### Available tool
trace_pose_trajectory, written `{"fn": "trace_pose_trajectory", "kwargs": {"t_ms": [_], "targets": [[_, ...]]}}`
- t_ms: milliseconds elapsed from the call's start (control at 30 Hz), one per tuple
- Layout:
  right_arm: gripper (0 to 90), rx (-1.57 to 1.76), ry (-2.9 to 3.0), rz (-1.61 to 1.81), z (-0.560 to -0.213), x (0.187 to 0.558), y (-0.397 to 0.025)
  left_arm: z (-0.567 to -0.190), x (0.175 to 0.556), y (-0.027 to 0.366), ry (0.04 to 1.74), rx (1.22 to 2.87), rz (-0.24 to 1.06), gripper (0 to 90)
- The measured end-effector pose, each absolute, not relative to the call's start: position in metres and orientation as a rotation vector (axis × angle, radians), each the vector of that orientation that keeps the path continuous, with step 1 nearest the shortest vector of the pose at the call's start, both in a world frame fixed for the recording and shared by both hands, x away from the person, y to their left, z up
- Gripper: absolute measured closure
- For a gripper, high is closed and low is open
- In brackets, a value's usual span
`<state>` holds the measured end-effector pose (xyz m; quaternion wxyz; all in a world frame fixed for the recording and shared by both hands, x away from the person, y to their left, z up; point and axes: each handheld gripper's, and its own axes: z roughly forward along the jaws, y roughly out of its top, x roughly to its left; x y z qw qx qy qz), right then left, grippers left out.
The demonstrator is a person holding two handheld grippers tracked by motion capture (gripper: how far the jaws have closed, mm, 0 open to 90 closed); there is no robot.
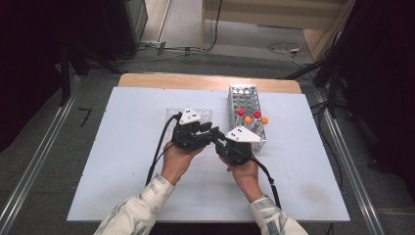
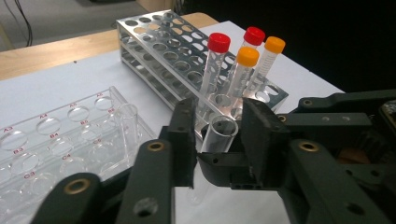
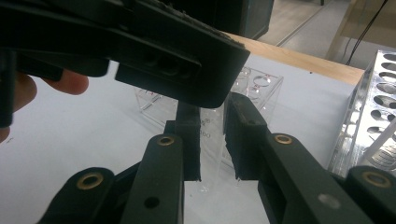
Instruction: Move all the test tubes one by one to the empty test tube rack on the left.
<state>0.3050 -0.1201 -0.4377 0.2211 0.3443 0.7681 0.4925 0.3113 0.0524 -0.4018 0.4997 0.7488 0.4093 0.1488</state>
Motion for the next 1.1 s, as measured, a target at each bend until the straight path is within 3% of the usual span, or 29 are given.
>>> {"fn": "trace_pose_trajectory", "kwargs": {"t_ms": [300, 600, 867, 1100], "targets": [[72.4, 0.946, 2.132, 1.351, -0.439, 0.305, -0.120, -0.403, 0.313, 0.054, 0.994, 1.820, 0.362, 76.6], [44.5, 0.934, 2.186, 1.389, -0.438, 0.303, -0.124, -0.401, 0.312, 0.055, 0.993, 1.816, 0.347, 76.7], [34.8, 0.908, 2.223, 1.359, -0.442, 0.294, -0.142, -0.400, 0.314, 0.059, 1.001, 1.809, 0.337, 76.7], [34.6, 0.924, 2.204, 1.356, -0.438, 0.286, -0.163, -0.397, 0.315, 0.063, 1.009, 1.799, 0.345, 76.6]]}}
